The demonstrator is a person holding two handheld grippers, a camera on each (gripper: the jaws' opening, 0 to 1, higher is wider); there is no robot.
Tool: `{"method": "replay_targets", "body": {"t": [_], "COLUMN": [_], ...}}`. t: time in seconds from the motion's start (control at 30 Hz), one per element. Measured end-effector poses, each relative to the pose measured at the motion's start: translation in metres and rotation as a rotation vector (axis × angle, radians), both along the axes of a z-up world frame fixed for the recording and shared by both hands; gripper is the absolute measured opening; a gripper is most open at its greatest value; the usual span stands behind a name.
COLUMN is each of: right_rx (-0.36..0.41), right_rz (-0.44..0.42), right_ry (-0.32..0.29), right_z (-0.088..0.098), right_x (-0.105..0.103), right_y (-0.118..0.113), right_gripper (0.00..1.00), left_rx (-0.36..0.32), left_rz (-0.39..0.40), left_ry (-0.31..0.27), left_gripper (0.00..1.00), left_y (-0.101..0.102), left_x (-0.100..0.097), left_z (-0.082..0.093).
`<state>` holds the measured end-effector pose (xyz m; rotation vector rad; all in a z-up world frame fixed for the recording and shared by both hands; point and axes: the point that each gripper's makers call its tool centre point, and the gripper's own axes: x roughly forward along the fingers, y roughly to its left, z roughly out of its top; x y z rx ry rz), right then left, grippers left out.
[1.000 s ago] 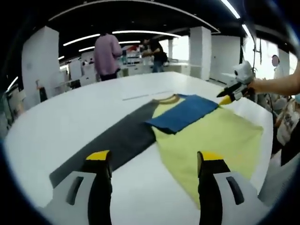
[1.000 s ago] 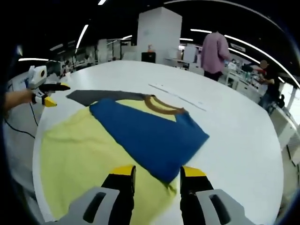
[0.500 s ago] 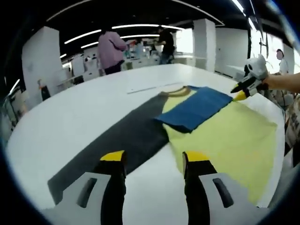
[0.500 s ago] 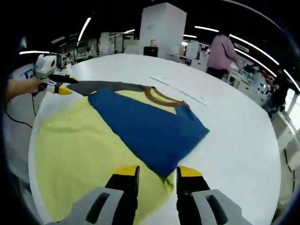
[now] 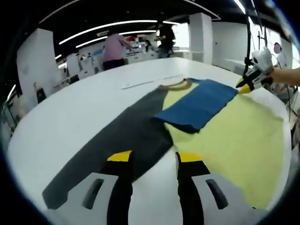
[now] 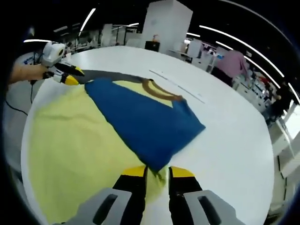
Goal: Fold the garment on the visible template until the final outline fits inside the template.
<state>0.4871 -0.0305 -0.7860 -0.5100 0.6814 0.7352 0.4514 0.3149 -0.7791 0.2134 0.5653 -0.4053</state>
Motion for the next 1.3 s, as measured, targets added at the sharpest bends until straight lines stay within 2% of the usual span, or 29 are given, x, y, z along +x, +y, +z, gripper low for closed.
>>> {"method": "replay_targets", "body": {"t": [0.4,0.53,0.7,0.77,0.93,1.1,1.3], "right_rx": [-0.030,-0.035,-0.041,-0.041,-0.053,-0.052,-0.092], "right_rz": [0.002,-0.010,-0.016,-0.018,-0.014,-0.018,0.005], "right_ry": [-0.020,-0.026,-0.029,-0.034,-0.043,-0.044,-0.053], "right_z": [-0.003,-0.004,-0.006,-0.005,-0.005,-0.003,-0.004], "right_x": [0.004,0.005,0.007,0.008,0.008,0.009,0.009], "right_y": [0.003,0.004,0.006,0.007,0.007,0.004,-0.001], "right_gripper": [0.07,0.05,0.02,0.00,0.00,0.00,0.00], "left_rx": [0.038,0.054,0.061,0.058,0.144,0.130,0.134], "left_rz": [-0.012,-0.022,-0.028,-0.031,-0.044,-0.032,-0.025], "left_ry": [0.010,0.028,0.015,0.022,0.010,0.022,0.027], "left_gripper": [0.27,0.16,0.12,0.05,0.02,0.01,0.01], "left_y": [-0.001,-0.004,-0.007,-0.008,-0.004,-0.003,-0.002], "left_x": [0.011,0.010,0.014,0.013,0.016,0.017,0.017], "left_z": [-0.010,-0.015,-0.014,-0.014,-0.015,-0.016,-0.017]}}
